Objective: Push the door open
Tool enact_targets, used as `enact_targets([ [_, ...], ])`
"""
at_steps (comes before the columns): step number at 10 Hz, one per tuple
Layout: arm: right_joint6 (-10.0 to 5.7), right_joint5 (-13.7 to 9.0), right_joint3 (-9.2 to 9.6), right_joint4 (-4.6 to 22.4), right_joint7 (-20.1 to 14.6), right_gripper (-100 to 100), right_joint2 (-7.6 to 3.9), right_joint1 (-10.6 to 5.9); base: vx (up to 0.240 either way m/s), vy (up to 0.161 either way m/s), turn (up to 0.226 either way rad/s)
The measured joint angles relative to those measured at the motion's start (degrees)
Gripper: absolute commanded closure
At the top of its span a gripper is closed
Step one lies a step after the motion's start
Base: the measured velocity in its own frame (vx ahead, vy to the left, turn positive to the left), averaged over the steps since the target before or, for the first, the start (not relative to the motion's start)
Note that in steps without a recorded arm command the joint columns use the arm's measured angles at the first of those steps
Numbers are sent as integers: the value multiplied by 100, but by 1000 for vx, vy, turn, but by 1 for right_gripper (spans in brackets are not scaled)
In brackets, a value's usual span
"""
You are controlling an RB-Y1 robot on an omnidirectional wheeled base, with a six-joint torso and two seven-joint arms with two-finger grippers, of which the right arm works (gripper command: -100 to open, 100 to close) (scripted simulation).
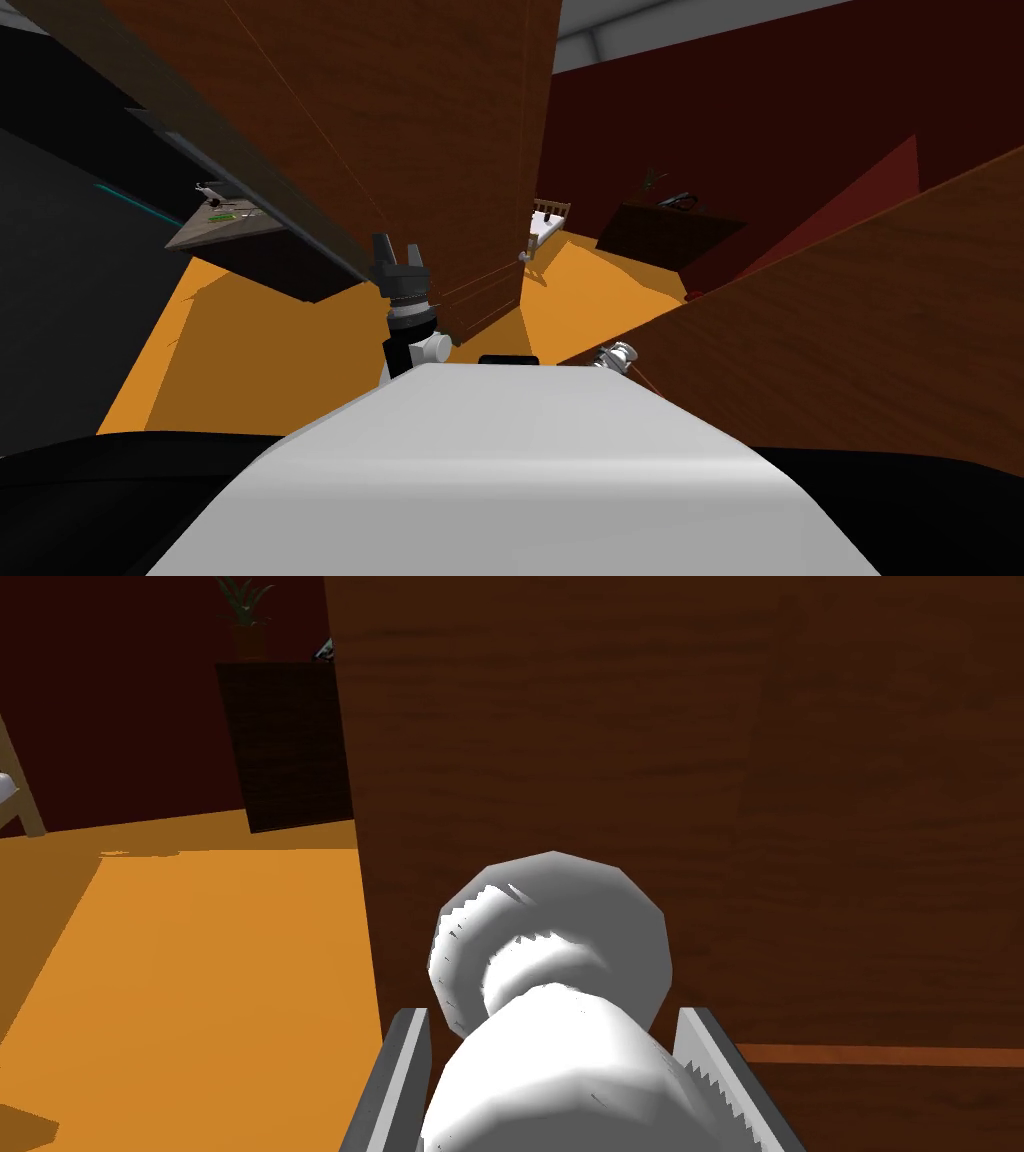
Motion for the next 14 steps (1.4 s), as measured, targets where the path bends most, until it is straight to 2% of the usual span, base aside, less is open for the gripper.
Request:
enact_targets([
  [2,24,-94,-45,-102,86,100,-24,100,147,-100,-22],
  [3,30,-144,-86,-93,77,100,-81,123,157,-111,-48],
  [6,-71,-288,-250,27,68,100,-165,65,185,-145,-50],
  [8,-175,-385,-365,22,47,100,-135,126,190,-125,-57],
  [9,-185,-452,-431,-69,86,100,-58,190,164,-118,-58],
  [10,-220,-506,-496,-49,92,100,-10,190,65,-51,-21],
  [14,-230,-676,-610,-35,117,100,-114,248,122,-119,-34],
])
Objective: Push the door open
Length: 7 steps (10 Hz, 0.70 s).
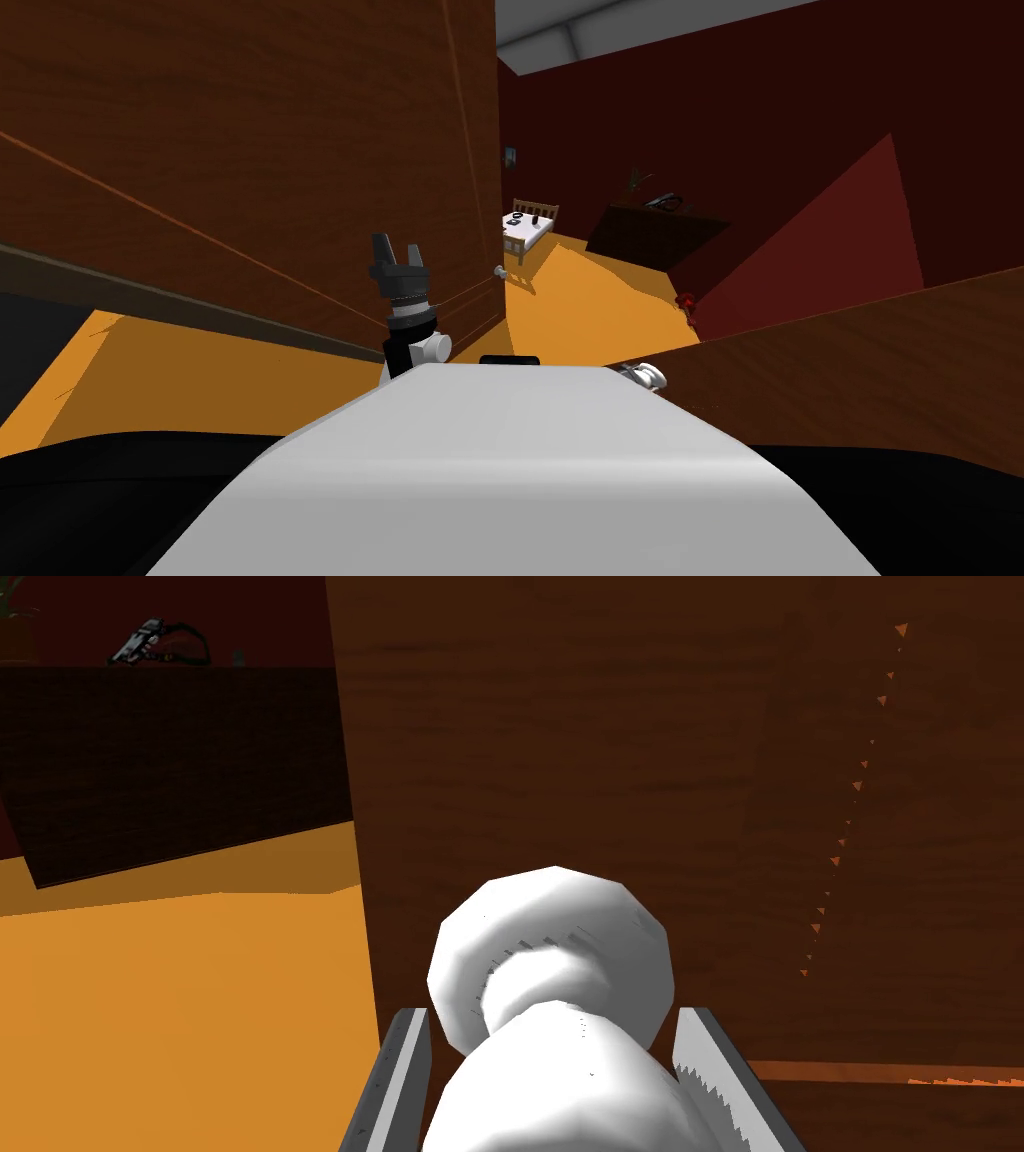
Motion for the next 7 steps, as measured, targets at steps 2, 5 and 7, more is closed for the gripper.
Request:
enact_targets([
  [2,-89,-76,-75,52,-16,100,-41,2,117,-147,-38],
  [5,-150,-250,-232,45,-6,100,-11,58,161,-172,-45],
  [7,-236,-352,-346,46,6,100,94,84,109,-117,-39],
])
